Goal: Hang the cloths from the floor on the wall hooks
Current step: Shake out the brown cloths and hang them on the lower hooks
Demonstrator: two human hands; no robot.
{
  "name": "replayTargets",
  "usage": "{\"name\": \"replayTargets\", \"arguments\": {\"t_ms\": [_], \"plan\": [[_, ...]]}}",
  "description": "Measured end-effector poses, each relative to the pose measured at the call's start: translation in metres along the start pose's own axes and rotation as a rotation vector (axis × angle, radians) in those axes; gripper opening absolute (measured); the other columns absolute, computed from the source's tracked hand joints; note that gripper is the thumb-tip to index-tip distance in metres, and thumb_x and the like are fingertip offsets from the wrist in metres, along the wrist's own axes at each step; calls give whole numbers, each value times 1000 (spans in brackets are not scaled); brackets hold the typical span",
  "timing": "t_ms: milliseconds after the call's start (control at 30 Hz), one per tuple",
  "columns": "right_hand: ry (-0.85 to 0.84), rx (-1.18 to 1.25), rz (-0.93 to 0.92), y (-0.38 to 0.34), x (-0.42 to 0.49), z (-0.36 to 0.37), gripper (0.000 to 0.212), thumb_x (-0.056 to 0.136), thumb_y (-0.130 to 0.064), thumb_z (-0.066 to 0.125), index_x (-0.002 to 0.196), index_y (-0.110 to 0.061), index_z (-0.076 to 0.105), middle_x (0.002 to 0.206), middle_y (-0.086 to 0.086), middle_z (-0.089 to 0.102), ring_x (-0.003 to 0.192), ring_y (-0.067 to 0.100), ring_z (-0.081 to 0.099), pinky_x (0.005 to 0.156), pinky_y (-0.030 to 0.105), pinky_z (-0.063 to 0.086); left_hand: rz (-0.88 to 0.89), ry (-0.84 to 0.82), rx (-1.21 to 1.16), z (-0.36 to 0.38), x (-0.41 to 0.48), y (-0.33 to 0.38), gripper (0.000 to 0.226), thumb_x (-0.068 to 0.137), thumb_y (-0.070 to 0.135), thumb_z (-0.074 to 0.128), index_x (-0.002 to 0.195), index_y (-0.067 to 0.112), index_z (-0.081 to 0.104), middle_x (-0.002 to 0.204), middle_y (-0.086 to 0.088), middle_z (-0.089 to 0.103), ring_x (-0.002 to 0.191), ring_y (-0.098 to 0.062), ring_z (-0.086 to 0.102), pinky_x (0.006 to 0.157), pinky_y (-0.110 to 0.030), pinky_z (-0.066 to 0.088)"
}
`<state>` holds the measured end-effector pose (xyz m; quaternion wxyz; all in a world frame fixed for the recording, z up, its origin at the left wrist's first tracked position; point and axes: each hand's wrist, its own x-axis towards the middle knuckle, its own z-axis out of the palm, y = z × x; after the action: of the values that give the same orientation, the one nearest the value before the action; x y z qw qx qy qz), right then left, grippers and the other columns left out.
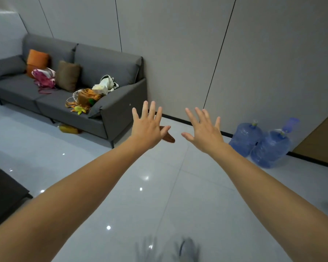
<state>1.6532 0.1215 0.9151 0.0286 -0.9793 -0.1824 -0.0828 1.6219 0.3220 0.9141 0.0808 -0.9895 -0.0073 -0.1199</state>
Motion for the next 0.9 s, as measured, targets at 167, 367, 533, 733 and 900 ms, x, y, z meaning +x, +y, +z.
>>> {"name": "replayTargets", "arguments": {"t_ms": [167,367,533,733,900], "plan": [[-12,18,-51,30,108,38,79,96,-61,39,152,-37,-11,164,0,-5,150,24,-7,114,63,3,-51,-30,33,43,95,-10,76,95,65,12,154,19,4,162,-10,0,148,-33,-5,116,-60,8],[-63,-15,-145,81,245,78,76,98,-57,37,152,-36,-13,163,2,-4,150,27,-5,113,66,5,-149,-73,84,77,215,-22,74,95,64,12,154,20,5,162,-10,1,148,-33,-5,115,-59,8],[-73,-4,-170,110,343,96,75,98,-59,34,152,-36,-13,164,3,-3,150,27,-4,114,66,6,-190,-80,82,96,303,-29,73,96,63,12,154,20,7,162,-10,2,148,-33,-4,115,-59,7],[-101,-11,-192,124,443,121,77,97,-62,33,151,-37,-16,164,2,-6,150,26,-7,115,66,4,-203,-100,74,132,394,-44,73,96,63,12,154,20,6,162,-10,1,148,-33,-3,115,-59,7],[-127,-20,-166,126,525,148,78,96,-63,34,151,-38,-15,164,2,-5,150,26,-8,115,64,2,-175,-87,64,173,476,-66,73,96,62,12,154,19,5,162,-11,2,148,-33,-3,115,-59,9]]}}
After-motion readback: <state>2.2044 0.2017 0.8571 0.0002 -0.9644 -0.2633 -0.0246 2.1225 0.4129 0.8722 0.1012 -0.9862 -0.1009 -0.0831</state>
